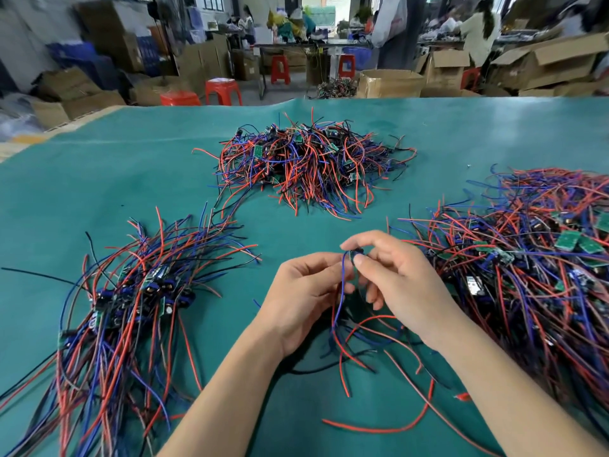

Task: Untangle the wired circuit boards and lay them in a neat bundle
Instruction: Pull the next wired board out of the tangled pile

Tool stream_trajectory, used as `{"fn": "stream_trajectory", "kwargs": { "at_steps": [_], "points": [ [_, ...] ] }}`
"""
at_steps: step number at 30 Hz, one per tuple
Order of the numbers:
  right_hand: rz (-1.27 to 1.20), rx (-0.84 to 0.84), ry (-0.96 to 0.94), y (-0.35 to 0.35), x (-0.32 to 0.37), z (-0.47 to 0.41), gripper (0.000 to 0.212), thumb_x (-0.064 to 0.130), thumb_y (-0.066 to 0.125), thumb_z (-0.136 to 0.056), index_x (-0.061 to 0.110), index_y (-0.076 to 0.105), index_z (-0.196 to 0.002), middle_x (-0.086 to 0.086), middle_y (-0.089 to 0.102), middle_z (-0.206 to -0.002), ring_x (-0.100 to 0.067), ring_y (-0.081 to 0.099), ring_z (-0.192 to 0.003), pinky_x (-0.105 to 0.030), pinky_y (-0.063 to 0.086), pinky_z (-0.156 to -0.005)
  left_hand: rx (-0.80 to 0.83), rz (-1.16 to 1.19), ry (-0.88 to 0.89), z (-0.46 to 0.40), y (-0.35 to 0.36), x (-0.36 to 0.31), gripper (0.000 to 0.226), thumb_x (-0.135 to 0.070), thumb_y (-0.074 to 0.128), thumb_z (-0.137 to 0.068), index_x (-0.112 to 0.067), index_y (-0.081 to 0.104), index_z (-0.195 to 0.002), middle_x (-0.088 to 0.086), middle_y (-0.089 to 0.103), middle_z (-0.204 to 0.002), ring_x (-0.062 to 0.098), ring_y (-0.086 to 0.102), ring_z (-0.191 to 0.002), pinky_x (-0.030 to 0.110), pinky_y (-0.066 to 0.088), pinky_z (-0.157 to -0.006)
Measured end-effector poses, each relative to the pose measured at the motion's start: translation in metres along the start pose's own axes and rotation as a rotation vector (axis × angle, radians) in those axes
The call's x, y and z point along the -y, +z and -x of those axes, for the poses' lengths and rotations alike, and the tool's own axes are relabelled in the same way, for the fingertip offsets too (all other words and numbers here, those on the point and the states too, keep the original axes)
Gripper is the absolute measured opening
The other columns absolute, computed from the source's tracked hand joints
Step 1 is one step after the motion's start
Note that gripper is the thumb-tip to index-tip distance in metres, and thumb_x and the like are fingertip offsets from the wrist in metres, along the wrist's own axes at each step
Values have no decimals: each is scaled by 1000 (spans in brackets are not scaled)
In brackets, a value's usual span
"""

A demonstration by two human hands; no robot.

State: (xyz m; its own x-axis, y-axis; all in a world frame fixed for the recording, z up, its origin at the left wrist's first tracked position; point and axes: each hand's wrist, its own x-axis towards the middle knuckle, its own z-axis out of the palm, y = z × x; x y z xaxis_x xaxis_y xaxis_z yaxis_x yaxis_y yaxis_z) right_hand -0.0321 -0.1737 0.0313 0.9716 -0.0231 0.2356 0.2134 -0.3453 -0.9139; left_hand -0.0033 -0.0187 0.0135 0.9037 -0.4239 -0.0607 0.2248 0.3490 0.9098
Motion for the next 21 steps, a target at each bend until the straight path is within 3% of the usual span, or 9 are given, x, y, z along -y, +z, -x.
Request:
{"fn": "stream_trajectory", "kwargs": {
  "at_steps": [3,6,11,14,17,21],
  "points": [
    [152,13,-66,-5,0,1,22,13,64,-93,34,69,-97,-13,57,-61,-29,52,-54,-33,45,-56,-27,-25,-9,0,1,1,11,1,62,-89,-1,73,-89,4,67,-72,8,54,-54,16,47,-55],
    [277,-14,-106,-9,2,1,26,6,69,-84,31,71,-90,-5,56,-56,-9,44,-49,-20,37,-55,-37,-81,-11,0,1,2,22,3,62,-90,-8,75,-77,6,64,-71,8,52,-52,16,44,-54],
    [334,-57,-130,-11,5,1,13,26,69,-68,30,70,-80,3,56,-69,-14,51,-53,-23,41,-57,-64,-107,1,0,4,2,9,1,68,-86,-3,76,-81,17,58,-79,14,45,-59,23,38,-61],
    [293,-77,-111,-13,3,0,11,29,73,-65,27,69,-75,6,57,-82,-16,56,-56,-22,44,-59,-87,-129,7,0,2,2,7,1,68,-86,1,74,-83,14,52,-72,11,35,-54,21,29,-54],
    [41,-19,-5,-14,3,-1,13,22,81,-70,19,70,-75,3,66,-71,-16,60,-57,-30,51,-53,-69,-133,-9,0,0,1,10,-3,66,-89,-2,72,-82,-2,41,-51,7,23,-42,20,18,-43],
    [-205,-120,72,-17,-2,-3,16,6,78,-86,16,71,-75,-5,68,-65,-16,62,-55,-25,50,-48,-54,-145,-10,0,2,0,15,-6,66,-91,-7,66,-76,-8,39,-49,7,20,-41,22,16,-45]
  ]
}}
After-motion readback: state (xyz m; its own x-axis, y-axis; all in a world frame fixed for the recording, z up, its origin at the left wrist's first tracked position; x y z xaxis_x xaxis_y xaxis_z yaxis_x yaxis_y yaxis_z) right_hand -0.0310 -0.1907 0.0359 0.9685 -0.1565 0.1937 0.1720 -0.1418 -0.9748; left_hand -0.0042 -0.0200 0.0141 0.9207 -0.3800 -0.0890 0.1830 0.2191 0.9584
